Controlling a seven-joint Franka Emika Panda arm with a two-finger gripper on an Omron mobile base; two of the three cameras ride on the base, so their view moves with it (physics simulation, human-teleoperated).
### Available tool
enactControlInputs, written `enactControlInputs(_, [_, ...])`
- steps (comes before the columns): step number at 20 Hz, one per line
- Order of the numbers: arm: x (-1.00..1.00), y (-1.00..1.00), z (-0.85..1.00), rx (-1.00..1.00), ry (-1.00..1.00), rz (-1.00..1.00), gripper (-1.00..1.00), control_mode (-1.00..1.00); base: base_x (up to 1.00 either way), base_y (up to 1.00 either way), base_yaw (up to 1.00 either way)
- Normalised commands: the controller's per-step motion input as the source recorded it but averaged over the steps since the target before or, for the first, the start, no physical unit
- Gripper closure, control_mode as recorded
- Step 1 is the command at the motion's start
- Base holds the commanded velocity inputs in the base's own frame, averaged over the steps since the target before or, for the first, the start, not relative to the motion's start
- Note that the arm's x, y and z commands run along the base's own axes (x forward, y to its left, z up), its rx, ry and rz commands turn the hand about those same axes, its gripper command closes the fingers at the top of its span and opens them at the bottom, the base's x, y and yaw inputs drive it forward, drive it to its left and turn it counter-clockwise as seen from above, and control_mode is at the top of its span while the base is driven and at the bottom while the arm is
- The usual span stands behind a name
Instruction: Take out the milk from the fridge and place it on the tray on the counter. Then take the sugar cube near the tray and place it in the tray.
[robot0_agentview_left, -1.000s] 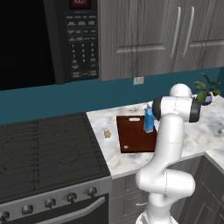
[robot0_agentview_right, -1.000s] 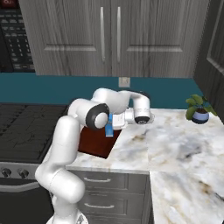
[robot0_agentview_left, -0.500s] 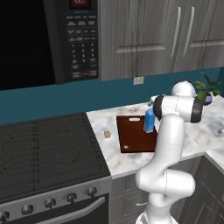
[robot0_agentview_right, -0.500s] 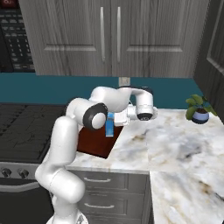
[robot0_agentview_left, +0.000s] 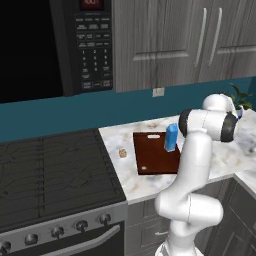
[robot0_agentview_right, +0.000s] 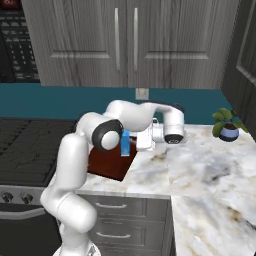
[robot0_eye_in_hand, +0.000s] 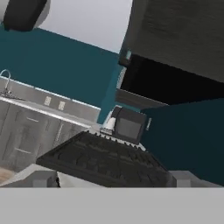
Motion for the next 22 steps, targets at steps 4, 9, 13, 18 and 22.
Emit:
enactControlInputs(4, [-0.96, 0.02, 0.22, 0.0, -0.24, -0.11, -1.0, -1.0, 0.0, 0.0, 0.0])
enactControlInputs(9, [-0.96, 0.21, 0.18, 0.0, -0.11, -0.09, -1.0, -1.0, 0.0, 0.0, 0.0])
enactControlInputs(13, [-0.89, 0.41, 0.33, -0.01, -0.04, -0.1, -1.0, -1.0, 0.0, 0.0, 0.0])
enactControlInputs(18, [-0.5, 0.52, 0.48, -0.04, 0.01, -0.12, -1.0, -1.0, 0.0, 0.0, 0.0])
enactControlInputs(22, [-0.51, 0.62, 0.39, -0.08, 0.06, -0.12, -1.0, -1.0, 0.0, 0.0, 0.0])
